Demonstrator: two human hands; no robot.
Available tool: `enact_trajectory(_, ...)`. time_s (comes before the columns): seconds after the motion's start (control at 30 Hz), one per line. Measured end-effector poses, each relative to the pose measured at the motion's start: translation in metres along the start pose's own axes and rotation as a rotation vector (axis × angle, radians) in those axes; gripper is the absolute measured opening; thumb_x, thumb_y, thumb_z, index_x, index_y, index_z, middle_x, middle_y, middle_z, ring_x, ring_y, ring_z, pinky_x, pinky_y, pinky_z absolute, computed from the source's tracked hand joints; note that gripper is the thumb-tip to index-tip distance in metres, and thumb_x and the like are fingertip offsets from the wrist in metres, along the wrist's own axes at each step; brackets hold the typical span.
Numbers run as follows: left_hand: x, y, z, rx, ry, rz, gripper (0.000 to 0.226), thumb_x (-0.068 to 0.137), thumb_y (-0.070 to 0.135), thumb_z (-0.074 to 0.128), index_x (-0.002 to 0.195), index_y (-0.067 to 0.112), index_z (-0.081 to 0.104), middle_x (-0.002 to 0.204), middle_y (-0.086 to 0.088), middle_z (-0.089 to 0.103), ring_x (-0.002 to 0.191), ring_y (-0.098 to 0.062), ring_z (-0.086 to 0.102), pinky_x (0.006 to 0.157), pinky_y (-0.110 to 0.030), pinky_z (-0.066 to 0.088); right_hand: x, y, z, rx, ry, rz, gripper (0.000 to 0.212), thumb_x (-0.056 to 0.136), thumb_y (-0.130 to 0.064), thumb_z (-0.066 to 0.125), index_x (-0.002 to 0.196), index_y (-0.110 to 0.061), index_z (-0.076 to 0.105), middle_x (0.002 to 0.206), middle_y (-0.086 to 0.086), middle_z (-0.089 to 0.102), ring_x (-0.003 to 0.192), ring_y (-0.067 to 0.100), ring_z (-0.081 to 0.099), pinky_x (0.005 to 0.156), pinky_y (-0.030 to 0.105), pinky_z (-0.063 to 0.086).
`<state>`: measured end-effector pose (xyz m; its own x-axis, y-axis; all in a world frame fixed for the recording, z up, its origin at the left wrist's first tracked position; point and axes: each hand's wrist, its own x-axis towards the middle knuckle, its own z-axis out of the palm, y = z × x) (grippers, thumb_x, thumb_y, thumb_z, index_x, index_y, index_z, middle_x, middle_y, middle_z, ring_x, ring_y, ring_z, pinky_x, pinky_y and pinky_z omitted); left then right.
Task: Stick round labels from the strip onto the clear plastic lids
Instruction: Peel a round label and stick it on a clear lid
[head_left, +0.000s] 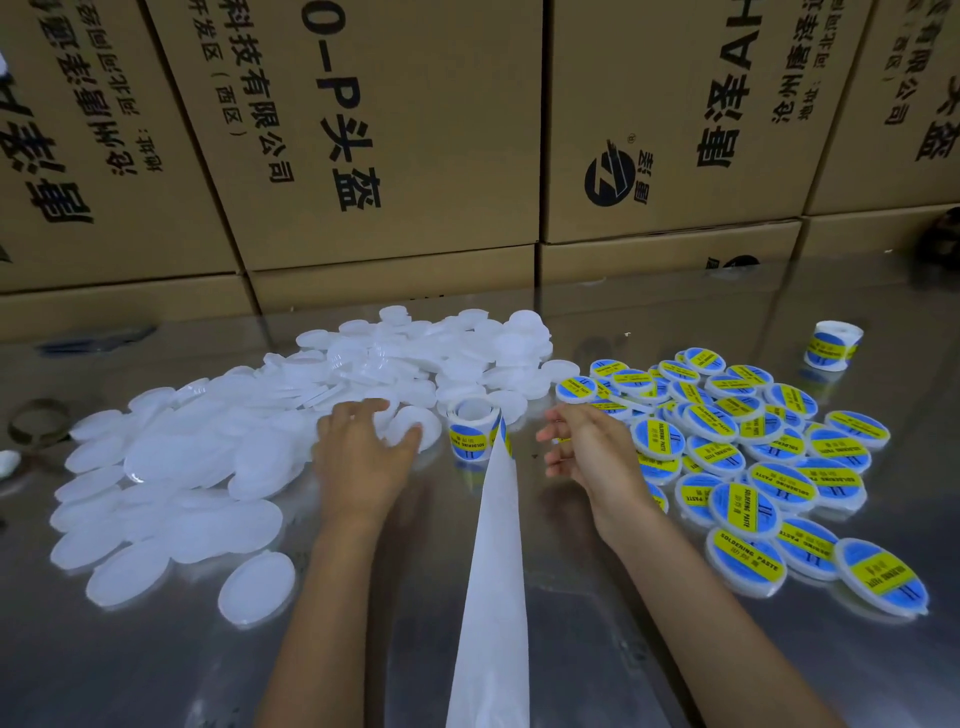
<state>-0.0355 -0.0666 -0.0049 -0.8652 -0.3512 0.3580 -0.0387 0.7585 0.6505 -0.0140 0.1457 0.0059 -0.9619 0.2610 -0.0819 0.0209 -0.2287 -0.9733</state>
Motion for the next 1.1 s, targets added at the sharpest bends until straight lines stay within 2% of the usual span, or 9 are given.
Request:
enact_trajectory(0.13,-0.003,0.005,0.019,0.152,-0.076,0.038,0.068,0.085,0.051,0.071,0.140,0.014,0.056,0.140,-0.010,0.050,0.133,-0.031,0.036,0.111,-0.041,0.031,-0.002,0.004,0.003,-0.060,-0.013,-0.024,0.021,0.097,-0.013,0.050,0.084,-0.009,0.066,0.065,0.003,0.063,0.047,0.014,0.049,0.045,0.025,0.045)
enact_trajectory(0.37,0.001,0.001,0.019,0.161,-0.001,0.070,0.061,0.086,0.046,0.074,0.136,0.014,0.061,0.133,-0.010,0.052,0.124,-0.029,0.040,0.103,-0.039,0.034,0.000,0.009,0.004,-0.108,-0.018,-0.044,0.020,0.096,-0.013,0.050,0.085,-0.009,0.066,0.066,0.003,0.064,0.046,0.012,0.049,0.043,0.024,0.043)
enact_trajectory(0.53,0.001,0.011,0.002,-0.364,0.023,-0.122,0.055,0.081,0.021,0.083,0.130,0.021,0.058,0.118,-0.008,0.066,0.106,-0.024,0.060,0.087,-0.034,0.047,0.002,0.012,0.004,-0.156,0.010,-0.079,0.018,0.095,-0.014,0.052,0.087,-0.009,0.067,0.067,-0.001,0.064,0.054,0.014,0.051,0.048,0.027,0.045)
enact_trajectory(0.63,-0.001,0.019,-0.009,-0.671,-0.033,-0.233,0.049,0.084,0.008,0.078,0.120,0.029,0.054,0.092,0.002,0.077,0.081,-0.020,0.070,0.079,-0.036,0.056,0.004,0.016,0.006,-0.274,0.029,-0.162,0.011,0.094,-0.019,0.058,0.093,-0.013,0.066,0.088,0.001,0.067,0.074,0.012,0.059,0.068,0.032,0.052)
enact_trajectory(0.73,-0.003,0.025,-0.017,-0.880,-0.075,-0.260,0.048,0.085,-0.001,0.073,0.115,0.030,0.053,0.076,0.006,0.076,0.065,-0.015,0.071,0.064,-0.031,0.058,0.005,0.022,0.008,-0.371,-0.058,-0.269,0.010,0.094,-0.017,0.061,0.104,-0.017,0.063,0.099,-0.004,0.066,0.082,-0.006,0.059,0.071,0.007,0.045)
enact_trajectory(0.83,-0.006,0.033,-0.019,-0.990,-0.178,-0.278,0.052,0.084,-0.003,0.073,0.120,0.028,0.054,0.084,0.000,0.078,0.075,-0.020,0.075,0.061,-0.024,0.059,0.008,0.031,0.010,-0.475,-0.152,-0.308,0.031,0.097,-0.018,0.058,0.128,-0.021,0.054,0.121,-0.006,0.061,0.108,0.003,0.057,0.087,0.010,0.042)
enact_trajectory(0.97,-0.014,0.044,-0.009,-0.988,-0.328,-0.313,0.032,0.087,0.003,0.072,0.117,0.010,0.062,0.106,-0.015,0.075,0.087,-0.025,0.077,0.078,-0.030,0.062,0.013,0.037,0.012,-0.525,-0.256,-0.259,0.052,0.099,-0.022,0.054,0.148,-0.025,0.037,0.142,-0.006,0.050,0.128,0.009,0.049,0.106,0.027,0.040)
enact_trajectory(1.03,-0.017,0.047,-0.002,-0.967,-0.373,-0.330,0.023,0.090,0.005,0.068,0.112,0.008,0.062,0.113,-0.017,0.072,0.086,-0.025,0.077,0.088,-0.037,0.060,0.014,0.039,0.013,-0.544,-0.277,-0.260,0.056,0.099,-0.023,0.056,0.150,-0.026,0.035,0.142,-0.003,0.053,0.129,0.012,0.051,0.110,0.032,0.042)
enact_trajectory(1.1,-0.017,0.049,0.005,-0.952,-0.389,-0.374,0.033,0.092,0.008,0.065,0.124,0.006,0.058,0.121,-0.016,0.068,0.084,-0.023,0.077,0.088,-0.036,0.059,0.013,0.040,0.014,-0.543,-0.268,-0.278,0.057,0.096,-0.022,0.062,0.148,-0.024,0.038,0.133,-0.002,0.060,0.123,0.013,0.057,0.107,0.032,0.045)
